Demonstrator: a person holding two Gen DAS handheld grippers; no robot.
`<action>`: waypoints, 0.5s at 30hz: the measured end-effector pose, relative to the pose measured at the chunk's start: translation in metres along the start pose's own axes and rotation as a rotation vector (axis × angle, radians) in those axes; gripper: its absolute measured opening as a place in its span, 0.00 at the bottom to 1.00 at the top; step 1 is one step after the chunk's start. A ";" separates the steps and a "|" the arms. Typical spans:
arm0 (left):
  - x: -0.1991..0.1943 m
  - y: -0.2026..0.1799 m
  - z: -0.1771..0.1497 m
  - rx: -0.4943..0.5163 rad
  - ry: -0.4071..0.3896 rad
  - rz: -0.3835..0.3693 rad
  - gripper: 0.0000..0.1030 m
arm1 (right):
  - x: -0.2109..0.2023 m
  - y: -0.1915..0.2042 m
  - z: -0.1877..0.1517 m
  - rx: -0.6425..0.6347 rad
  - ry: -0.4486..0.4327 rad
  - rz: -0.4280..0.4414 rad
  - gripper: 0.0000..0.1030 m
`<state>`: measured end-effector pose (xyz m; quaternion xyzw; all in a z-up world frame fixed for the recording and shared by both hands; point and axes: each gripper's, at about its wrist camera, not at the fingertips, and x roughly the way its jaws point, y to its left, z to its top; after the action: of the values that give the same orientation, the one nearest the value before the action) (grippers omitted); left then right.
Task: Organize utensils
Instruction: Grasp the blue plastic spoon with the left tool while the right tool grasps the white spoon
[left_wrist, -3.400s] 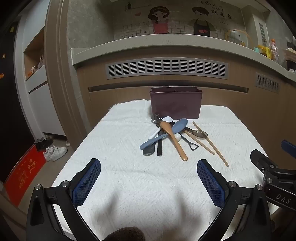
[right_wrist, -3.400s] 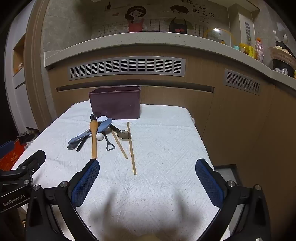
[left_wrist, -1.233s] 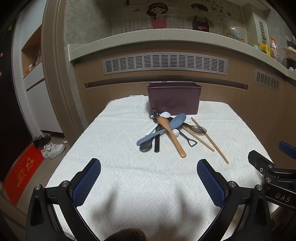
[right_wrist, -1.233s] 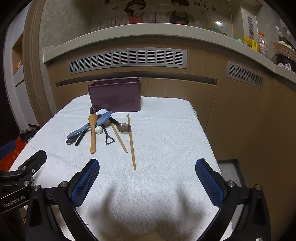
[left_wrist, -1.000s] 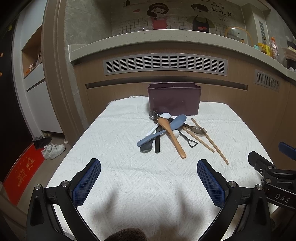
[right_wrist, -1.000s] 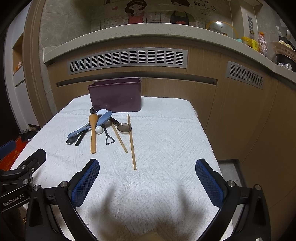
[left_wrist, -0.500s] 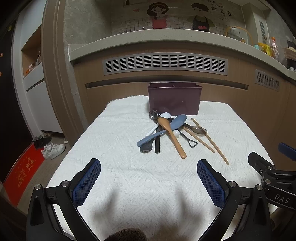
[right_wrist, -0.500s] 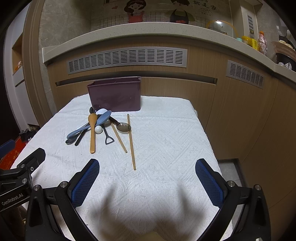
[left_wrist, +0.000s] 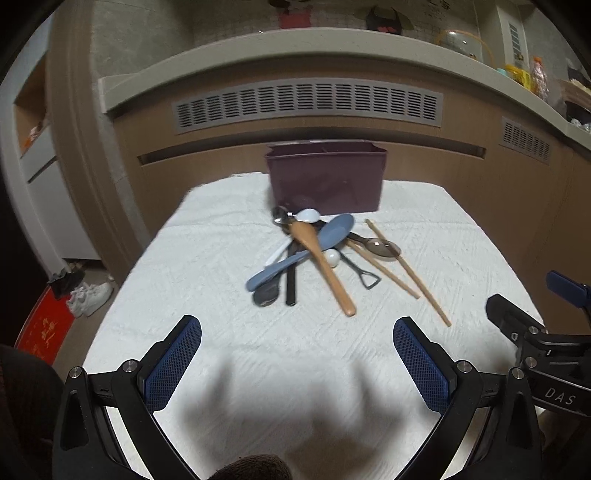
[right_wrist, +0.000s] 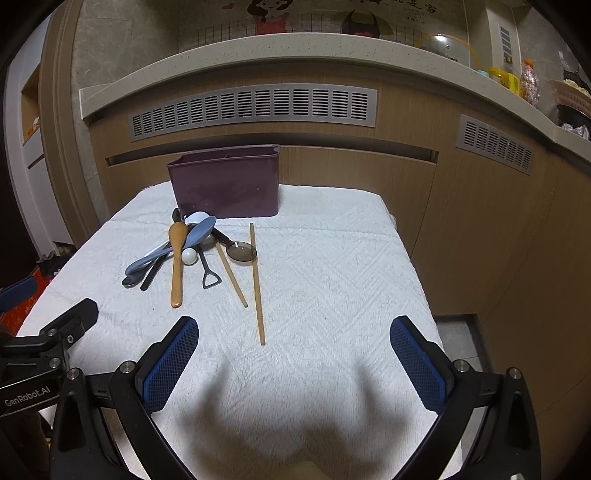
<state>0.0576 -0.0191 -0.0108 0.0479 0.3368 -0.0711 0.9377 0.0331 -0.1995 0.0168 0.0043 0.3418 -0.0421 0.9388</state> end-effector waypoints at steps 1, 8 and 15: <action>0.005 -0.001 0.005 0.007 0.014 -0.014 1.00 | 0.004 -0.001 0.004 0.002 0.005 0.005 1.00; 0.060 -0.007 0.044 0.080 0.206 -0.169 1.00 | 0.039 -0.006 0.037 -0.048 0.037 -0.015 1.00; 0.112 -0.013 0.087 0.187 0.262 -0.298 1.00 | 0.079 -0.009 0.069 -0.120 0.087 -0.013 1.00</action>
<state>0.1951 -0.0555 -0.0163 0.0930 0.4510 -0.2330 0.8566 0.1371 -0.2169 0.0193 -0.0525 0.3843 -0.0274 0.9213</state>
